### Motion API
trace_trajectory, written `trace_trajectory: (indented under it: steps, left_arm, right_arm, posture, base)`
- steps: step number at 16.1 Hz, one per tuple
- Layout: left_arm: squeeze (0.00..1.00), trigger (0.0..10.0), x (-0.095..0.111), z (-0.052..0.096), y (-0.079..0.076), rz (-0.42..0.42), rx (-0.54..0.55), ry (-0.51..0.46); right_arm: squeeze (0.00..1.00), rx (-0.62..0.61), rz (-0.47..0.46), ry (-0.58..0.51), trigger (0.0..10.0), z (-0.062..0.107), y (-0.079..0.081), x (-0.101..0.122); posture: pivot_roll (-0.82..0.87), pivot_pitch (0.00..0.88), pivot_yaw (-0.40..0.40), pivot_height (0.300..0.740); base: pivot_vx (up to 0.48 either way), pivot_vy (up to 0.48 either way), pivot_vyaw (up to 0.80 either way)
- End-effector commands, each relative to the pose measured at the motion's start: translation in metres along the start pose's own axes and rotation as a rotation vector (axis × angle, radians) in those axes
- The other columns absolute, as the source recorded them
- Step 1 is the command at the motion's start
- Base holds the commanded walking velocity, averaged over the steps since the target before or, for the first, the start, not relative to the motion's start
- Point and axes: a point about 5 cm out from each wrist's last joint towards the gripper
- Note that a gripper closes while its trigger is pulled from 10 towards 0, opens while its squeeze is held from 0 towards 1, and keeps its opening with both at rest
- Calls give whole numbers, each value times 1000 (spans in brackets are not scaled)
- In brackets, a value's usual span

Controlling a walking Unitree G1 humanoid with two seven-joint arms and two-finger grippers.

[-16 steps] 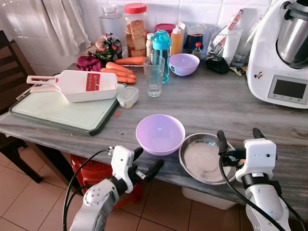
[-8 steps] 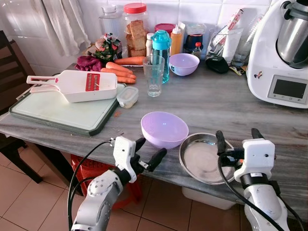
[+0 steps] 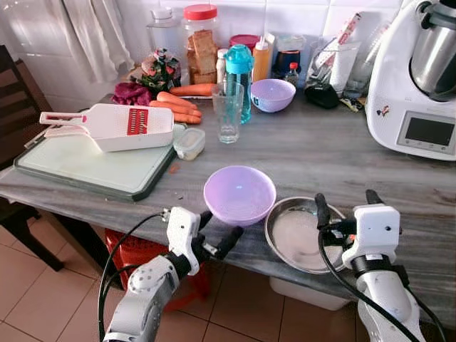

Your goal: Setting the table

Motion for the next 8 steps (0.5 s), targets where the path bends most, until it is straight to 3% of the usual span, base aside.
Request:
trace_trajectory:
  steps: [1, 8]
  left_arm:
    - [0, 10000, -2, -1, 0, -8, 2, 27]
    - [0, 10000, 1, -18, -2, -18, -10, 21]
  right_arm:
    - [0, 13, -9, -11, 10000, -3, 3, 2]
    - [0, 19, -16, -15, 10000, -7, 6, 1]
  posture:
    - [38, 0, 44, 740]
    - [41, 1, 46, 740]
  base:
    - [0, 0, 0]
    - [0, 0, 0]
Point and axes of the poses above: a point about 5 cm out from each wrist's last joint towards the gripper, its own z axis pointing back from the gripper into the wrist, its own x axis along the axis of the wrist's last joint, y = z × x, and after that the axes turned 5 degrees about -z, right-handed
